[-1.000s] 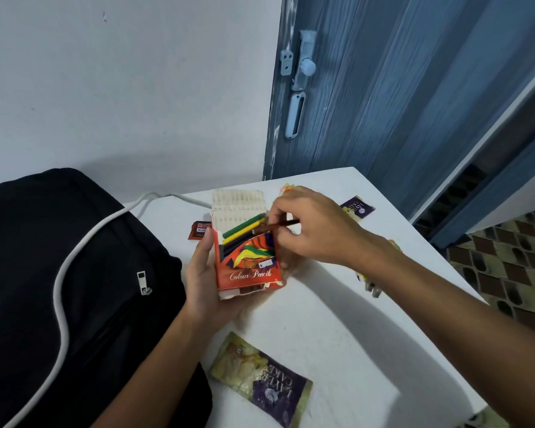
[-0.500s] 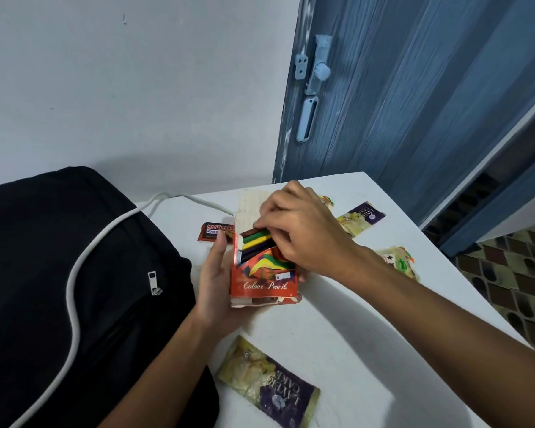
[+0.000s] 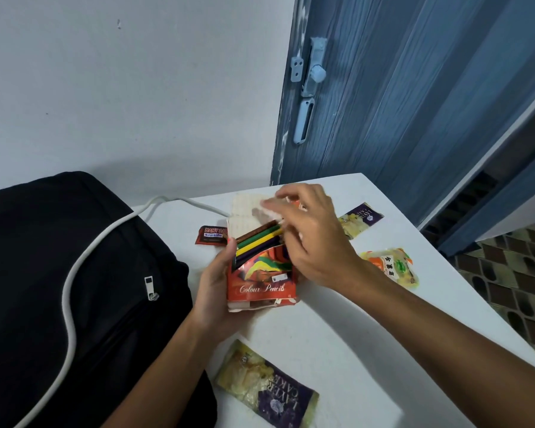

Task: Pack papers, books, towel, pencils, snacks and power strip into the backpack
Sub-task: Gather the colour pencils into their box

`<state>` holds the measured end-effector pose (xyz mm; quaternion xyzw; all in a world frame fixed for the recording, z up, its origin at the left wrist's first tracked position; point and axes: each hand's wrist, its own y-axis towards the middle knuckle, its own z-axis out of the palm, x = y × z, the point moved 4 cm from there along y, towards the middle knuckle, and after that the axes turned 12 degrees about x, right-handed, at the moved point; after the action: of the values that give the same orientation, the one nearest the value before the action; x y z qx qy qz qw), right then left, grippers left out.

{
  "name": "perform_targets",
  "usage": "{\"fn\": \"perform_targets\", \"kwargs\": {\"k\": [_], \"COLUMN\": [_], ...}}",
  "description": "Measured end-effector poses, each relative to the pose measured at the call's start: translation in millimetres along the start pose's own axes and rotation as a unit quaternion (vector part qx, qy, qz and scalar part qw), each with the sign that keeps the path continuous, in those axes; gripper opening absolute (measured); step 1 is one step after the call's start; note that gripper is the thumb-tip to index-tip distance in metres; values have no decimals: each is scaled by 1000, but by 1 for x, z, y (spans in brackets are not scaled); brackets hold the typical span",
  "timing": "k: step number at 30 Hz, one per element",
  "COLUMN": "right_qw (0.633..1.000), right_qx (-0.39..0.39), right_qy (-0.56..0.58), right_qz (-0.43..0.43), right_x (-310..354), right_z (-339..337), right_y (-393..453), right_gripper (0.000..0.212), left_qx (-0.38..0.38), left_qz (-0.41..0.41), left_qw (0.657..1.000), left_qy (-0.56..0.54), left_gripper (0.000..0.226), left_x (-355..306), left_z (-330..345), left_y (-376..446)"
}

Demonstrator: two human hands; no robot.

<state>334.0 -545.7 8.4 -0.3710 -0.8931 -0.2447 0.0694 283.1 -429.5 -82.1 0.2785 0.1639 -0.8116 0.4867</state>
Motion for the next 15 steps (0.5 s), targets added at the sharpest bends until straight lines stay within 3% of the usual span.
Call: {"fn": "perform_targets", "kwargs": {"k": [3, 7, 10, 13, 15], "right_qw": [979, 869, 763, 706, 678], "right_qx": [-58, 10, 82, 70, 58], "right_qy": [152, 412, 579, 658, 694], "right_qz": [126, 273, 273, 252, 237], "right_x": [-15, -31, -25, -23, -27], "right_z": [-3, 15, 27, 29, 28], "right_y": [-6, -16, -21, -18, -16], "right_gripper": [45, 61, 59, 42, 41], "left_qx": [1, -19, -12, -19, -24], "left_qz": [1, -3, 0, -10, -22], "left_qw": [1000, 999, 998, 994, 993], "left_qy": [0, 31, 65, 104, 110], "left_gripper": [65, 70, 64, 81, 84], "left_x": [1, 1, 1, 2, 3], "left_z": [-4, -5, -1, -2, -3], "left_y": [1, 0, -1, -1, -2]}}
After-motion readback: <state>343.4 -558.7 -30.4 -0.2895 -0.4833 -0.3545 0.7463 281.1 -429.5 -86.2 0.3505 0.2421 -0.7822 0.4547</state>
